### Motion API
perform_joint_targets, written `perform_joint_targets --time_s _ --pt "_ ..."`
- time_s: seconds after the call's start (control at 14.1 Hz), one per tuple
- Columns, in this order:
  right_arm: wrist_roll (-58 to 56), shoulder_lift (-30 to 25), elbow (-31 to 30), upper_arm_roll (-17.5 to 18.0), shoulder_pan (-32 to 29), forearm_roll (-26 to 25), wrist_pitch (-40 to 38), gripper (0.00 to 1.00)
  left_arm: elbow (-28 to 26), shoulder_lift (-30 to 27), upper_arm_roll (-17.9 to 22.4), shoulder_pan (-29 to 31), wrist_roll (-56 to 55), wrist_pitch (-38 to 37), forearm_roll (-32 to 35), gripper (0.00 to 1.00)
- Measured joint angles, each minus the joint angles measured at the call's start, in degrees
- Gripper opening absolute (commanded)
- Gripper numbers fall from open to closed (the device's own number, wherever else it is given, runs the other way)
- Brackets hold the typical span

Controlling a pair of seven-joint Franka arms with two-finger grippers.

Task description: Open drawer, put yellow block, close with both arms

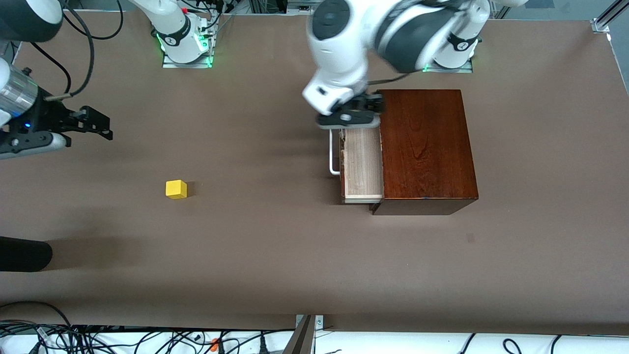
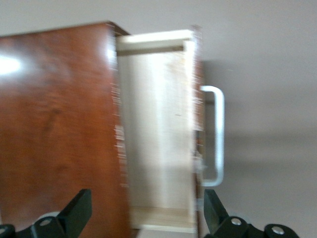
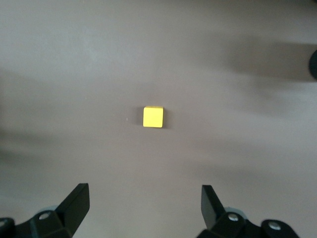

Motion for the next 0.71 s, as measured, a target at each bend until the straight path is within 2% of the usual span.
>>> perform_joint_targets --time_s 0.28,0.43,0.57,0.71 --pt "-4.76 5.75 -0.30 0.27 0.14 0.42 0.72 1.00 0.14 -4.11 0.27 10.04 9.83 -4.67 -1.29 1.00" --pt "-5.91 9.04 -1.17 0.27 0.12 1.54 4.05 1.00 0.09 -5.98 1.28 15.07 17.91 -5.14 -5.11 1.00" --pt "-6.11 11.57 -3.27 0.25 0.10 1.75 7.74 1.00 -0.70 -8.21 4.83 18.69 27.16 -5.26 -7.72 1.00" --pt "-6.13 13.57 -5.31 0.25 0.09 1.83 11.63 1.00 -5.16 -12.29 8.75 21.08 31.95 -1.85 -8.25 1.00"
